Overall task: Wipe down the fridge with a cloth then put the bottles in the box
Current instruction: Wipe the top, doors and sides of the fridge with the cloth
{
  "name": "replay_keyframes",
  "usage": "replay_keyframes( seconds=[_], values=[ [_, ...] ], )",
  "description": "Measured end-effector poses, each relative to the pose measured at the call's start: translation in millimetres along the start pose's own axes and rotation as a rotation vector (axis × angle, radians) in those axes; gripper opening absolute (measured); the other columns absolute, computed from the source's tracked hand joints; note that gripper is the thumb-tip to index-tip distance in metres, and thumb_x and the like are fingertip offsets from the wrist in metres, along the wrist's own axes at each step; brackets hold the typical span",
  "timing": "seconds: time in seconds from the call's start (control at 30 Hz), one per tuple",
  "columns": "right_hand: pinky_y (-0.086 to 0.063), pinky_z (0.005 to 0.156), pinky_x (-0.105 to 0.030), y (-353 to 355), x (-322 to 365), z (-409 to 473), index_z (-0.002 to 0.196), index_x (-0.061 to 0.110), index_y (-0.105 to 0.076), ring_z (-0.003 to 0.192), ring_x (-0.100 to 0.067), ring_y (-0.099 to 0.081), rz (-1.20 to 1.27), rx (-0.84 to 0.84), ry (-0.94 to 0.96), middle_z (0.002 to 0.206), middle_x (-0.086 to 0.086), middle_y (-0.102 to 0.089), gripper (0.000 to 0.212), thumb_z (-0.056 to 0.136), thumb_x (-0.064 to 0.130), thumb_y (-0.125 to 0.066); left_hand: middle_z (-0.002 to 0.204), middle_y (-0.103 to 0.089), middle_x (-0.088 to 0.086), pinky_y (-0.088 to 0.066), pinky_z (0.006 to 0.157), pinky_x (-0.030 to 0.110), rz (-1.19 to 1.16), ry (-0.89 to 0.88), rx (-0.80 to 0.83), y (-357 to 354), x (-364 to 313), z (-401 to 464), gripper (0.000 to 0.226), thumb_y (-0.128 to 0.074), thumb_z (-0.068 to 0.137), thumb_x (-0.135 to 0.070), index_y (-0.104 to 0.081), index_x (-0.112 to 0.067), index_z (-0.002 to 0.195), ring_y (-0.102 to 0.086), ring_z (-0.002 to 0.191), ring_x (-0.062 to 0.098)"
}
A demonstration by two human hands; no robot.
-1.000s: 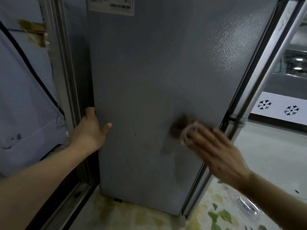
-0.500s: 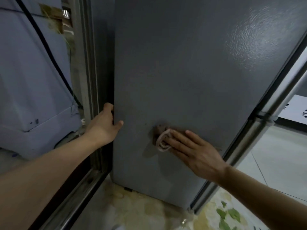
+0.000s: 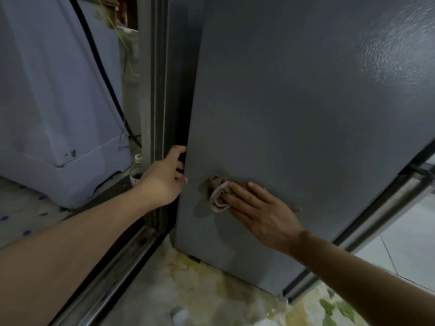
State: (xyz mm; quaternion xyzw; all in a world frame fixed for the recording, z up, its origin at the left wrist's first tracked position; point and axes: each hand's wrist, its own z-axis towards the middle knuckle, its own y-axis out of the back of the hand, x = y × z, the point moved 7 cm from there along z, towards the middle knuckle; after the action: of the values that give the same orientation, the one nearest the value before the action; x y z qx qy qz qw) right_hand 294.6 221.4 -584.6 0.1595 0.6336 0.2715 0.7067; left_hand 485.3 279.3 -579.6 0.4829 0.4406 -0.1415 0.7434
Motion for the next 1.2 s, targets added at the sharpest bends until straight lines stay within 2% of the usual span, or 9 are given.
replay_keyframes(
  seconds=[0.13, 0.23, 0.5, 0.73, 0.83, 0.97, 1.03, 1.1, 1.2],
  values=[
    [-0.020, 0.111, -0.047, 44.2, -73.6, 27.9, 0.126, 0.009, -0.061, 0.130, -0.034, -0.045, 0.044, -0.358, -0.314, 0.138, -0.010, -0.052, 0.039, 0.099, 0.011, -0.033, 0.111, -0.054, 0.004, -0.051, 0.091, 0.034, -0.048, 0.005, 0.023, -1.8, 5.0, 0.6, 0.063, -0.053, 0.089, -0.002, -0.027, -0.030, 0.140, -0.057, 0.096, 0.015],
    [-0.017, 0.114, -0.049, 53.8, -89.1, 46.9, 0.131, 0.007, -0.055, 0.136, -0.036, -0.036, 0.041, -0.477, -0.496, 0.144, -0.012, -0.045, 0.038, 0.101, 0.010, -0.033, 0.114, -0.055, 0.007, -0.049, 0.095, 0.038, -0.105, 0.027, 0.057, -8.1, 15.4, -1.8, 0.057, -0.054, 0.088, 0.001, -0.035, -0.024, 0.135, -0.056, 0.103, 0.019],
    [-0.004, 0.114, -0.044, 3.5, 5.6, 43.6, 0.132, 0.018, -0.056, 0.136, -0.028, -0.034, -0.053, 0.026, -0.047, 0.145, -0.002, -0.044, 0.052, 0.089, 0.021, -0.028, 0.119, -0.053, 0.005, -0.050, 0.094, 0.035, -0.077, 0.048, 0.139, -7.7, 35.4, -17.8, 0.057, -0.057, 0.088, -0.002, -0.036, -0.024, 0.137, -0.059, 0.100, 0.018],
    [-0.016, 0.112, -0.050, 65.7, -87.5, 100.8, 0.136, 0.011, -0.051, 0.135, -0.037, -0.036, 0.083, -0.487, -0.480, 0.145, -0.011, -0.044, 0.042, 0.101, 0.016, -0.029, 0.111, -0.056, 0.005, -0.053, 0.079, 0.028, -0.030, 0.062, 0.024, 1.7, 49.3, -5.7, 0.053, -0.058, 0.087, -0.003, -0.039, -0.020, 0.133, -0.060, 0.092, 0.018],
    [-0.017, 0.111, -0.052, 57.3, -65.9, 114.3, 0.133, 0.008, -0.054, 0.133, -0.041, -0.038, 0.052, -0.533, -0.400, 0.143, -0.012, -0.046, 0.039, 0.100, 0.013, -0.034, 0.100, -0.056, -0.001, -0.048, 0.069, 0.020, -0.024, 0.091, -0.022, 1.6, 69.1, -3.0, 0.048, -0.058, 0.086, -0.004, -0.043, -0.021, 0.129, -0.058, 0.084, 0.013],
    [-0.009, 0.114, -0.053, 10.6, 5.0, 110.0, 0.130, 0.016, -0.057, 0.135, -0.035, -0.036, 0.009, -0.242, -0.153, 0.142, -0.008, -0.048, 0.043, 0.092, 0.023, -0.037, 0.090, -0.057, -0.003, -0.052, 0.084, 0.038, -0.054, 0.142, -0.077, 8.6, 95.7, -4.6, 0.043, -0.056, 0.083, 0.000, -0.050, -0.018, 0.122, -0.058, 0.085, 0.019],
    [0.006, 0.113, -0.055, -18.9, 46.3, 106.0, 0.139, 0.019, -0.046, 0.143, -0.035, -0.012, 0.009, 0.015, -0.037, 0.151, -0.005, -0.035, 0.050, 0.091, 0.032, -0.043, 0.089, -0.057, -0.010, -0.051, 0.078, 0.031, 0.006, 0.134, -0.058, 11.2, 104.1, -9.5, 0.044, -0.054, 0.084, -0.002, -0.049, -0.023, 0.123, -0.058, 0.085, 0.014],
    [0.026, 0.104, -0.057, -48.3, 85.2, 96.3, 0.150, 0.017, -0.021, 0.131, -0.037, 0.030, 0.037, 0.252, 0.091, 0.159, -0.007, -0.007, 0.057, 0.097, 0.033, -0.037, 0.090, -0.055, -0.012, -0.047, 0.070, 0.024, 0.045, 0.124, -0.023, 12.5, 108.4, -15.6, 0.045, -0.053, 0.086, -0.005, -0.046, -0.026, 0.125, -0.057, 0.083, 0.010],
    [0.034, 0.093, -0.050, -61.8, 108.4, 91.2, 0.152, 0.014, -0.004, 0.116, -0.033, 0.047, 0.041, 0.391, 0.210, 0.158, -0.007, 0.015, 0.056, 0.102, 0.027, -0.026, 0.097, -0.056, -0.007, -0.040, 0.063, 0.015, 0.074, 0.111, 0.015, 13.5, 108.9, -21.5, 0.046, -0.051, 0.087, -0.006, -0.044, -0.026, 0.127, -0.055, 0.082, 0.006]
  ],
)
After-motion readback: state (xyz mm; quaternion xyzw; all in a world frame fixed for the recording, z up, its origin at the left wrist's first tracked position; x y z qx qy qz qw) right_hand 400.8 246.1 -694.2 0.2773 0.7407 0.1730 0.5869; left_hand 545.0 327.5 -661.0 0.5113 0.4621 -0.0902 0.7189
